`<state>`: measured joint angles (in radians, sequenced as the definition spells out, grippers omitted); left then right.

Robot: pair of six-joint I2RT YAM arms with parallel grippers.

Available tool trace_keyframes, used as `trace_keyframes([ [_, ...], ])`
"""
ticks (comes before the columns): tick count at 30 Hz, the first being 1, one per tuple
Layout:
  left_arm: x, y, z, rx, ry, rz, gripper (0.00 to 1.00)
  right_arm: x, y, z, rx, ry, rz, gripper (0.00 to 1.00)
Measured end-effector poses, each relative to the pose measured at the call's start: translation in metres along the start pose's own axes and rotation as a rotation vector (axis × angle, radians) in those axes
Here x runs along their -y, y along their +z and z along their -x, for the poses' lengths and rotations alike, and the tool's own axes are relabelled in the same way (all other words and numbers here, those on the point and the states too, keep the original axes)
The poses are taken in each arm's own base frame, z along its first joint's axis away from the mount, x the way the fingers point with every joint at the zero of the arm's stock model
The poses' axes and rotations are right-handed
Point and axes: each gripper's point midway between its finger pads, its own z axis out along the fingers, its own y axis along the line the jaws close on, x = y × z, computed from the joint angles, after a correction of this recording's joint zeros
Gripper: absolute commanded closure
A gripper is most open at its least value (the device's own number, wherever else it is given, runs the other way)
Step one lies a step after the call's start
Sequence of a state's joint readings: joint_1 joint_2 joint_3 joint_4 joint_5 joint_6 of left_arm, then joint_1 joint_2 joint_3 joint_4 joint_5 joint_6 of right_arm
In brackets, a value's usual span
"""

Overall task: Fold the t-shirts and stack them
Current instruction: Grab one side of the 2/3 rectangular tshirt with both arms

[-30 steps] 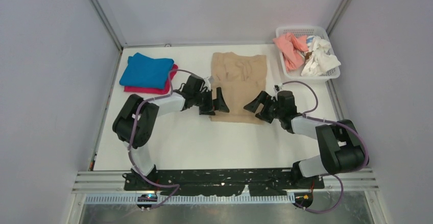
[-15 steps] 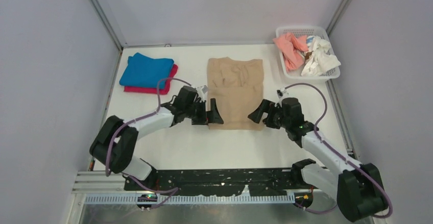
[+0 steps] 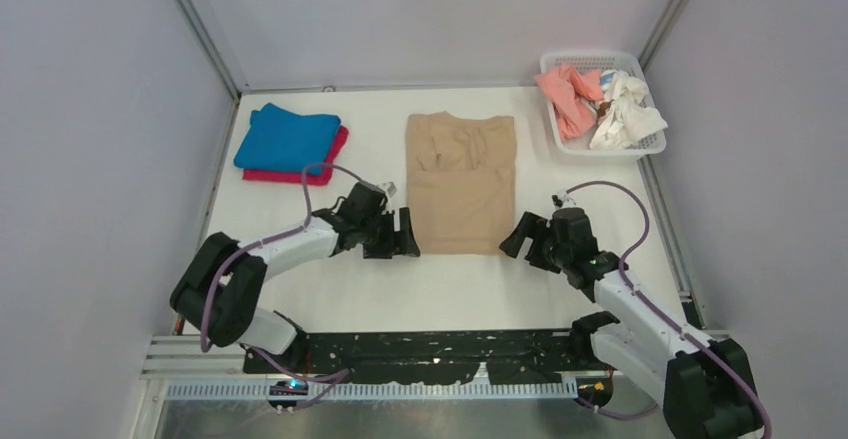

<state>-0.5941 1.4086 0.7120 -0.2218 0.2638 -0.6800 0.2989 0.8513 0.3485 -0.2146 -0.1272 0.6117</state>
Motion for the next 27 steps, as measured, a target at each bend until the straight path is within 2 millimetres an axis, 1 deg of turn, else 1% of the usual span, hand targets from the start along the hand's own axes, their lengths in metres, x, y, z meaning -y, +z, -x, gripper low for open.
trace_keyframes([
  [2, -0.009, 0.012, -0.007, -0.038, -0.026, 0.028, 0.33, 0.007, 0.007, -0.013, -0.054, 0.019, -0.019, 0.20],
  [3, -0.009, 0.015, -0.010, -0.053, -0.041, 0.026, 0.37, 0.009, 0.009, -0.017, -0.070, 0.024, -0.025, 0.27],
  [4, -0.006, 0.017, -0.005, -0.041, -0.041, 0.021, 0.38, 0.010, 0.013, -0.020, -0.088, 0.035, -0.028, 0.30],
  [5, -0.006, 0.020, -0.002, -0.035, -0.045, 0.019, 0.44, 0.007, 0.016, -0.018, -0.084, 0.035, -0.017, 0.35],
  [6, -0.004, 0.023, 0.000, -0.033, -0.055, 0.013, 0.49, 0.006, 0.019, -0.019, -0.088, 0.041, -0.013, 0.38],
  [7, -0.002, 0.026, 0.001, -0.036, -0.064, 0.006, 0.54, 0.004, 0.023, -0.018, -0.089, 0.049, -0.002, 0.44],
  [9, -0.001, 0.032, 0.003, -0.038, -0.078, 0.001, 0.61, 0.002, 0.028, -0.018, -0.096, 0.059, 0.012, 0.51],
  [11, 0.001, 0.036, 0.004, -0.043, -0.085, -0.006, 0.69, 0.001, 0.031, -0.020, -0.105, 0.065, 0.015, 0.55],
  [16, 0.000, 0.041, 0.002, -0.048, -0.100, 0.003, 0.97, 0.003, 0.032, -0.023, -0.122, 0.069, 0.011, 0.67],
  [17, -0.001, 0.041, 0.002, -0.049, -0.102, 0.006, 1.00, 0.003, 0.032, -0.024, -0.123, 0.069, 0.011, 0.70],
  [20, -0.001, 0.042, 0.002, -0.048, -0.100, 0.008, 1.00, 0.004, 0.032, -0.025, -0.125, 0.071, 0.008, 0.92],
  [24, 0.000, 0.041, 0.001, -0.055, -0.099, 0.003, 1.00, 0.001, 0.031, -0.026, -0.136, 0.058, 0.026, 0.94],
  [26, 0.003, 0.035, 0.000, -0.057, -0.093, -0.005, 1.00, -0.002, 0.024, -0.026, -0.153, 0.034, 0.028, 0.94],
  [27, 0.006, 0.029, 0.001, -0.047, -0.081, -0.016, 1.00, -0.005, 0.020, -0.022, -0.153, 0.014, 0.033, 0.94],
])
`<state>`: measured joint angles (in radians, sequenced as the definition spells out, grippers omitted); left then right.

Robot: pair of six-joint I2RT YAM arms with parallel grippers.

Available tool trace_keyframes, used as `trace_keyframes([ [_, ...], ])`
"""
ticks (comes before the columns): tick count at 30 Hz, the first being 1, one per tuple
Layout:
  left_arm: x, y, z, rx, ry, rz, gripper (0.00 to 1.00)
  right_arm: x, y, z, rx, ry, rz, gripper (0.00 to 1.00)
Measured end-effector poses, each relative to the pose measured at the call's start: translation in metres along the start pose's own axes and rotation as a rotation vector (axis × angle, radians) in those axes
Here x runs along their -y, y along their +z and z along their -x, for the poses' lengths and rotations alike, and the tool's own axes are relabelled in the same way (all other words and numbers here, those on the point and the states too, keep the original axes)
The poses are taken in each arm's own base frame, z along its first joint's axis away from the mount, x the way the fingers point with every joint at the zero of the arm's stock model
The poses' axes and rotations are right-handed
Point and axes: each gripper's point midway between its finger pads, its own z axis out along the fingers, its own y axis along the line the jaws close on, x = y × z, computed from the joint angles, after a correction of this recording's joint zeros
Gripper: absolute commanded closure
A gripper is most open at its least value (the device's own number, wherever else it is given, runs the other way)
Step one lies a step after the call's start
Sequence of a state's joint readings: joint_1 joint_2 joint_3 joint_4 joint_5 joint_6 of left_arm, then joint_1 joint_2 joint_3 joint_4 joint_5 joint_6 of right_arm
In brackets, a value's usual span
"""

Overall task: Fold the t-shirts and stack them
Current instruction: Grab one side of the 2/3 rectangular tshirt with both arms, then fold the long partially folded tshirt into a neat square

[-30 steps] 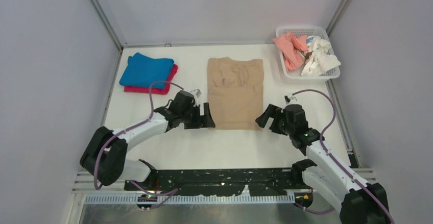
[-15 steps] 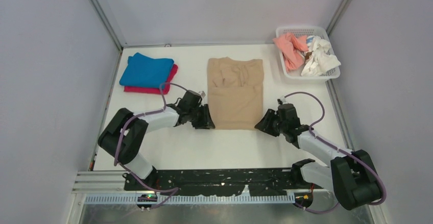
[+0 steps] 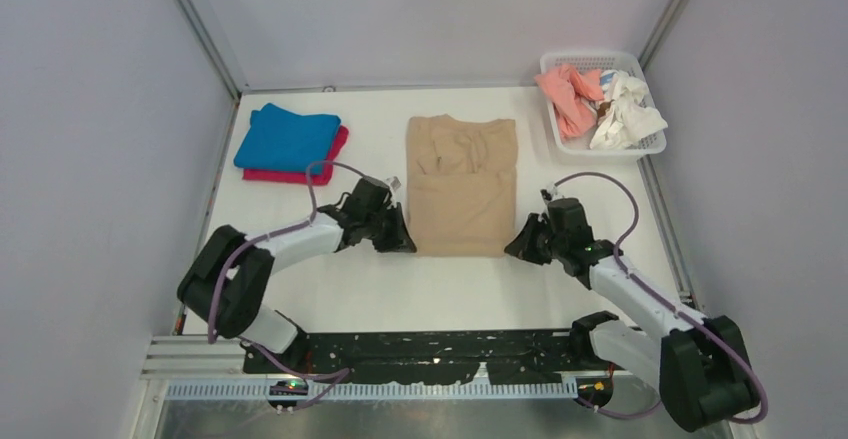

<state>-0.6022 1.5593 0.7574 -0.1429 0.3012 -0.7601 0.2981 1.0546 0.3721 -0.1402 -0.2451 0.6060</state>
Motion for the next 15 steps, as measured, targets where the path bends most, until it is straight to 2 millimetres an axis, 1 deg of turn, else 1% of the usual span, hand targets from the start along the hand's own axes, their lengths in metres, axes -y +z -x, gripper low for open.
trace_keyframes([
  [1, 0.005, -0.008, 0.001, 0.016, 0.015, -0.015, 1.00, -0.006, -0.008, 0.005, 0.007, -0.029, 0.009, 0.94],
  [3, 0.018, -0.030, 0.008, 0.069, 0.050, -0.055, 1.00, -0.026, -0.032, 0.023, 0.056, -0.097, 0.049, 0.94],
  [4, 0.026, -0.044, 0.012, 0.105, 0.075, -0.081, 1.00, -0.033, -0.040, 0.030, 0.079, -0.117, 0.066, 0.94],
  [6, 0.042, -0.069, 0.019, 0.170, 0.114, -0.129, 1.00, -0.057, -0.068, 0.048, 0.147, -0.184, 0.127, 0.94],
  [7, 0.047, -0.080, 0.021, 0.191, 0.132, -0.144, 1.00, -0.067, -0.081, 0.053, 0.172, -0.214, 0.158, 0.94],
  [9, 0.053, -0.095, 0.019, 0.206, 0.152, -0.159, 1.00, -0.079, -0.098, 0.054, 0.178, -0.254, 0.201, 0.94],
  [10, 0.054, -0.100, 0.017, 0.205, 0.157, -0.161, 1.00, -0.083, -0.106, 0.050, 0.165, -0.269, 0.219, 0.94],
  [14, 0.059, -0.128, 0.004, 0.222, 0.185, -0.181, 1.00, -0.089, -0.124, 0.033, 0.076, -0.293, 0.250, 0.94],
  [15, 0.062, -0.139, 0.001, 0.239, 0.194, -0.197, 1.00, -0.091, -0.128, 0.029, 0.052, -0.296, 0.260, 0.94],
])
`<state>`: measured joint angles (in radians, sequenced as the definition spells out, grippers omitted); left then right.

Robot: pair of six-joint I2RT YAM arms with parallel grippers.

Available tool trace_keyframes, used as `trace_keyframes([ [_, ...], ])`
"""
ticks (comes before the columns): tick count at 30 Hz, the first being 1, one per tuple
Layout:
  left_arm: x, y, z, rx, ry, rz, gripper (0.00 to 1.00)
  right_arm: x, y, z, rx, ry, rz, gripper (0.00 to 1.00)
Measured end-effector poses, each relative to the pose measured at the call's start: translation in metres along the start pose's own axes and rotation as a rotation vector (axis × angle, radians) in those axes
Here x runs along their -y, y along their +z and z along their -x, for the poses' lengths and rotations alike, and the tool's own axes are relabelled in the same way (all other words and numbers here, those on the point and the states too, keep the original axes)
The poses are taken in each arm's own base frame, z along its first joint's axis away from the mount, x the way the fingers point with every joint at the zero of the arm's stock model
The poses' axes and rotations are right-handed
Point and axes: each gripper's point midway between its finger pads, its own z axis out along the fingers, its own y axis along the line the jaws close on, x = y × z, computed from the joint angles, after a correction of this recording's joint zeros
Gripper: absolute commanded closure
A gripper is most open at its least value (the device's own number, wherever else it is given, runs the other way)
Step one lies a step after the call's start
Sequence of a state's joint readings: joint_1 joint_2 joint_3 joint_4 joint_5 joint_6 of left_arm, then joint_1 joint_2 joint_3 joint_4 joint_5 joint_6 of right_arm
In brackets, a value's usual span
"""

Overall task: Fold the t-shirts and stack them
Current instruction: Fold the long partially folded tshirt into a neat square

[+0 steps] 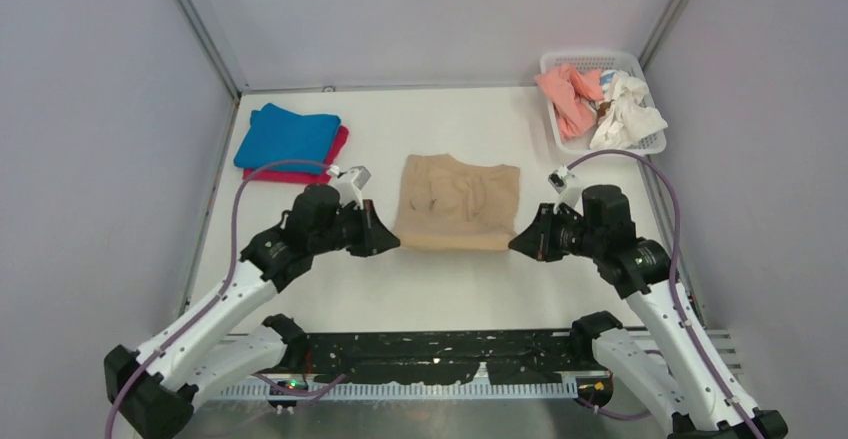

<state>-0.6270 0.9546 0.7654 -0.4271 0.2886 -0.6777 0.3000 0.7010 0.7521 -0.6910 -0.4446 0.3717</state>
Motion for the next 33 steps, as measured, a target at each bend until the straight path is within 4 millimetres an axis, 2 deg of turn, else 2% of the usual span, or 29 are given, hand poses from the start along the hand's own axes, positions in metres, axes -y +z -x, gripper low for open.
trace_keyframes([
  [3, 0.014, -0.025, 0.005, 0.065, 0.023, -0.050, 1.00, -0.011, -0.008, -0.010, -0.049, 0.010, 0.050, 0.94],
  [6, 0.018, -0.034, 0.005, 0.094, 0.023, -0.066, 1.00, -0.017, -0.014, -0.014, -0.060, 0.013, 0.073, 0.94],
  [9, 0.015, -0.031, 0.004, 0.085, 0.013, -0.052, 1.00, -0.015, -0.016, -0.016, -0.058, 0.022, 0.056, 0.94],
  [12, 0.006, -0.020, 0.004, 0.058, 0.007, -0.005, 1.00, -0.012, -0.017, -0.011, -0.044, 0.031, 0.024, 0.94],
  [15, 0.005, -0.013, 0.016, 0.052, 0.022, 0.037, 1.00, -0.009, -0.014, -0.003, -0.043, 0.049, -0.009, 0.94],
  [20, 0.004, -0.003, 0.048, 0.090, 0.041, 0.086, 1.00, 0.004, 0.002, 0.026, -0.001, 0.069, -0.092, 0.94],
  [28, -0.024, 0.029, 0.097, 0.097, 0.003, 0.180, 1.00, 0.021, 0.041, 0.082, 0.092, 0.102, -0.161, 0.94],
  [33, -0.040, 0.053, 0.130, 0.092, -0.007, 0.217, 1.00, 0.043, 0.073, 0.115, 0.115, 0.138, -0.219, 0.94],
])
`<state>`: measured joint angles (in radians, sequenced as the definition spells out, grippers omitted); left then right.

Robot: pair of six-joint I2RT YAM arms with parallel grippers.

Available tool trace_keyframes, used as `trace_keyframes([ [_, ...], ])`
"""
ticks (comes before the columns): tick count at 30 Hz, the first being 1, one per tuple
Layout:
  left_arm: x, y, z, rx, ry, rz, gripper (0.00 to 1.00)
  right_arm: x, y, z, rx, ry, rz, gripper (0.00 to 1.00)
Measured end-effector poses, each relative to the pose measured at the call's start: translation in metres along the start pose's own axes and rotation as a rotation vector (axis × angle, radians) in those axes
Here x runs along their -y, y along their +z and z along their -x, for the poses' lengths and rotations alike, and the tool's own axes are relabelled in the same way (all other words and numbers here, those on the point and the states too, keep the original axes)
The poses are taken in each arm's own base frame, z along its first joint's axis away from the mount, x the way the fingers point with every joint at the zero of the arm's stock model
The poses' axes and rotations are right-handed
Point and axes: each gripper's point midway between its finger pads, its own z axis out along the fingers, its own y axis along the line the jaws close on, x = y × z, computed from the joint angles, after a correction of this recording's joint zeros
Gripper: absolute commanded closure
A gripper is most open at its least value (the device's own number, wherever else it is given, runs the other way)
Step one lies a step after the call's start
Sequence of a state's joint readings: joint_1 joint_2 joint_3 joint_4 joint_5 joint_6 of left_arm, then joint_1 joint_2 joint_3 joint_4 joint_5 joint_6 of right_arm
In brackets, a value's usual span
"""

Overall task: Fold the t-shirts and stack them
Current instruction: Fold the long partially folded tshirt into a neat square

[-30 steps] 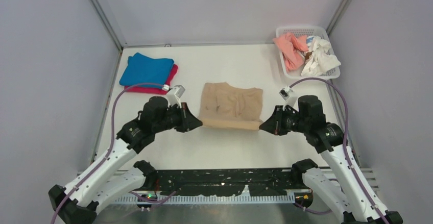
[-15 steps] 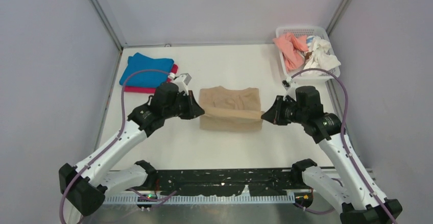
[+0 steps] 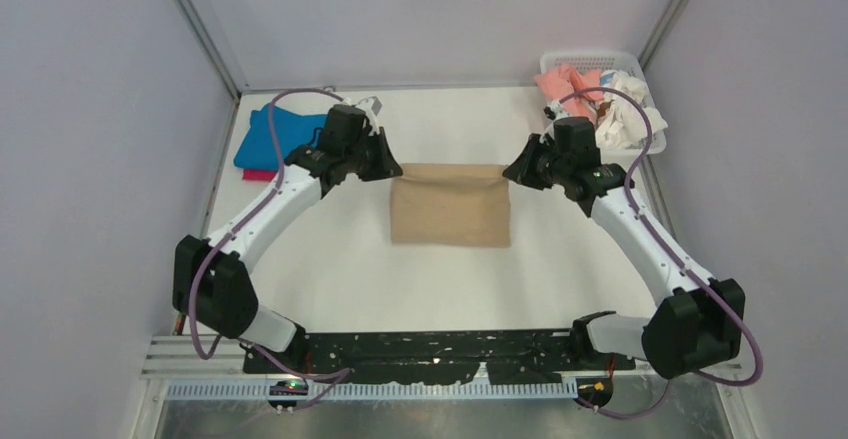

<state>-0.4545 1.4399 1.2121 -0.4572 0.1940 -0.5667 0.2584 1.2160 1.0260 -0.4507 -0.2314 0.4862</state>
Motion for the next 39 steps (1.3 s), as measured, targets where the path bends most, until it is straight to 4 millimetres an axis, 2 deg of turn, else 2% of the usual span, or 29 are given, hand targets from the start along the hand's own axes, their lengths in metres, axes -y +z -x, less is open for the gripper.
trace_keyframes([
  [4, -0.007, 0.026, 0.015, -0.026, -0.009, 0.006, 1.00, 0.011, 0.022, 0.014, 0.007, 0.021, -0.040, 0.94],
  [7, -0.012, 0.043, 0.018, -0.058, -0.018, 0.001, 1.00, 0.018, 0.036, 0.020, 0.008, 0.034, -0.056, 0.94],
  [13, -0.026, 0.074, 0.015, -0.118, -0.046, 0.009, 1.00, 0.036, 0.071, 0.017, -0.039, 0.066, -0.088, 0.94],
  [17, -0.036, 0.087, 0.014, -0.137, -0.062, 0.028, 1.00, 0.048, 0.097, 0.013, -0.078, 0.089, -0.100, 0.94],
  [20, -0.042, 0.093, 0.014, -0.149, -0.073, 0.036, 0.90, 0.052, 0.110, 0.011, -0.093, 0.103, -0.107, 0.94],
  [24, -0.045, 0.107, 0.022, -0.156, -0.081, 0.031, 0.75, 0.056, 0.117, 0.012, -0.092, 0.109, -0.120, 0.91],
  [25, -0.045, 0.109, 0.023, -0.158, -0.084, 0.030, 0.67, 0.056, 0.117, 0.013, -0.089, 0.109, -0.121, 0.88],
  [26, -0.047, 0.111, 0.023, -0.161, -0.087, 0.030, 0.51, 0.057, 0.119, 0.015, -0.085, 0.111, -0.122, 0.73],
  [27, -0.048, 0.113, 0.022, -0.166, -0.086, 0.029, 0.35, 0.057, 0.121, 0.017, -0.082, 0.113, -0.123, 0.66],
  [28, -0.049, 0.114, 0.021, -0.170, -0.084, 0.029, 0.25, 0.057, 0.123, 0.018, -0.079, 0.119, -0.125, 0.52],
  [29, -0.050, 0.114, 0.021, -0.175, -0.083, 0.029, 0.20, 0.059, 0.126, 0.020, -0.076, 0.117, -0.129, 0.38],
  [30, -0.049, 0.114, 0.020, -0.179, -0.085, 0.030, 0.18, 0.060, 0.127, 0.022, -0.072, 0.120, -0.133, 0.32],
  [31, -0.049, 0.113, 0.021, -0.181, -0.088, 0.031, 0.04, 0.060, 0.127, 0.024, -0.067, 0.122, -0.136, 0.16],
  [33, -0.046, 0.112, 0.024, -0.173, -0.088, 0.025, 0.01, 0.060, 0.127, 0.029, -0.053, 0.120, -0.139, 0.02],
  [37, -0.034, 0.099, 0.031, -0.150, -0.083, -0.012, 0.00, 0.055, 0.117, 0.038, -0.015, 0.110, -0.134, 0.05],
  [39, -0.023, 0.091, 0.035, -0.132, -0.077, -0.054, 0.00, 0.046, 0.106, 0.041, 0.021, 0.102, -0.100, 0.05],
])
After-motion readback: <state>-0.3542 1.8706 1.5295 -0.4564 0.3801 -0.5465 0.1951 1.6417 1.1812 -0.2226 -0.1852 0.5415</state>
